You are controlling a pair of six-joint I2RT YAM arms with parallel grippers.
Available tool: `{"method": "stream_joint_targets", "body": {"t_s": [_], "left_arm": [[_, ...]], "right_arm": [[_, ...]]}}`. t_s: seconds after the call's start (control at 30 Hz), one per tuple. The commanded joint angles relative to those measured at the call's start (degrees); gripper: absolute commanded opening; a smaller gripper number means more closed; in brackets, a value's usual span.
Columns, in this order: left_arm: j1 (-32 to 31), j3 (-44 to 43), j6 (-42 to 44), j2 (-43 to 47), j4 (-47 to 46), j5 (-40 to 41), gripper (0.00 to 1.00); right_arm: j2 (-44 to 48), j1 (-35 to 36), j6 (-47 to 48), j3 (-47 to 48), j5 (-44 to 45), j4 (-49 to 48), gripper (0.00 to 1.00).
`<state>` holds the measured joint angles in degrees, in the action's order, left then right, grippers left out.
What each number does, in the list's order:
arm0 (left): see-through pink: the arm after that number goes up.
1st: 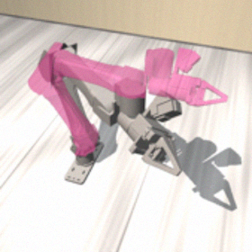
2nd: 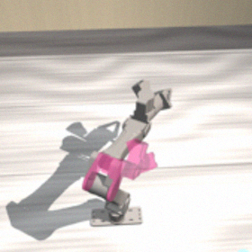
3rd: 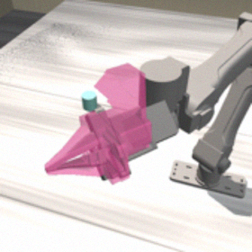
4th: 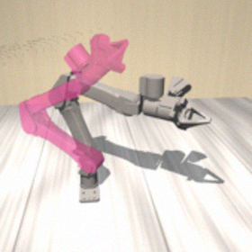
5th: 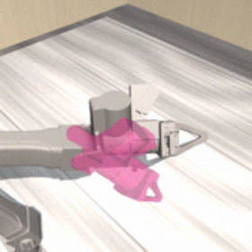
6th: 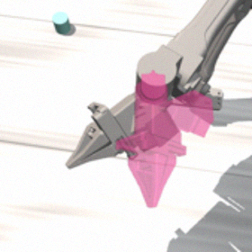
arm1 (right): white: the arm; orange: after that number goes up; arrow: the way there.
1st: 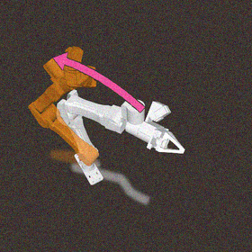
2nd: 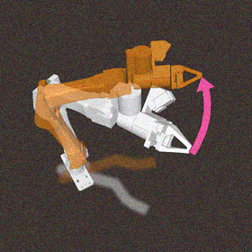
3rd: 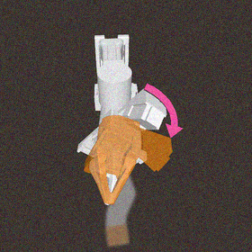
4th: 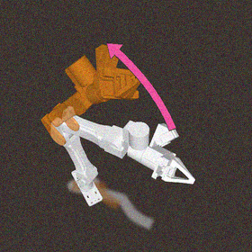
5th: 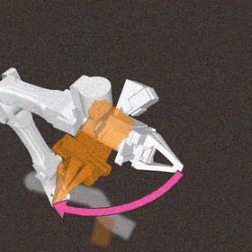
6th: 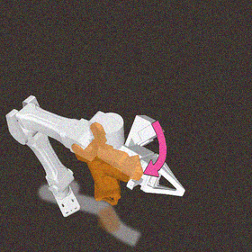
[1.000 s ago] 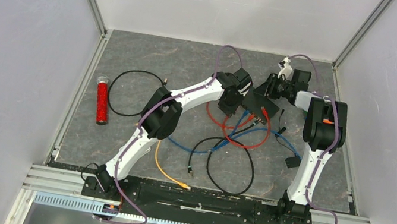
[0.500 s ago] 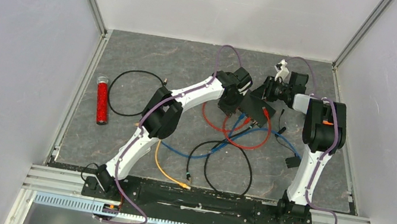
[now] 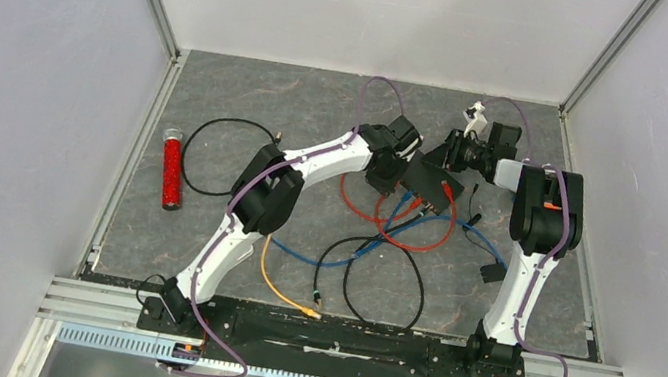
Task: Insert the plug into the switch port
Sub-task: Insert the connector into the switch port.
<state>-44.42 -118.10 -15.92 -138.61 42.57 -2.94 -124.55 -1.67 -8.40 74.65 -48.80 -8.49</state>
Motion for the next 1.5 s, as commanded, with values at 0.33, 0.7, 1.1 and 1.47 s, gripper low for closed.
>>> {"method": "stream_joint_targets", "body": {"t_s": [0.33, 0.7, 1.1, 1.47], "left_arm": [[0.09, 5.29, 3.84, -1.67, -22.11, 4.41, 0.02], [0.47, 2.24, -2.34, -3.55, -20.75, 11.29, 0.02], [0.62, 11.13, -10.76, -0.16, -29.78, 5.4, 0.13], [2.03, 14.62, -1.76, 2.2, -27.86, -0.38, 0.12]], "right_arm": [[-3.73, 6.36, 1.38, -0.87, -10.9, 11.27, 0.3], [-0.97, 6.96, -6.58, -8.09, -9.66, 8.29, 0.3], [1.78, 6.54, -12.78, -14.01, -10.09, 2.35, 0.29], [-2.55, 3.33, -7.27, -5.04, -12.07, 7.68, 0.26]]}}
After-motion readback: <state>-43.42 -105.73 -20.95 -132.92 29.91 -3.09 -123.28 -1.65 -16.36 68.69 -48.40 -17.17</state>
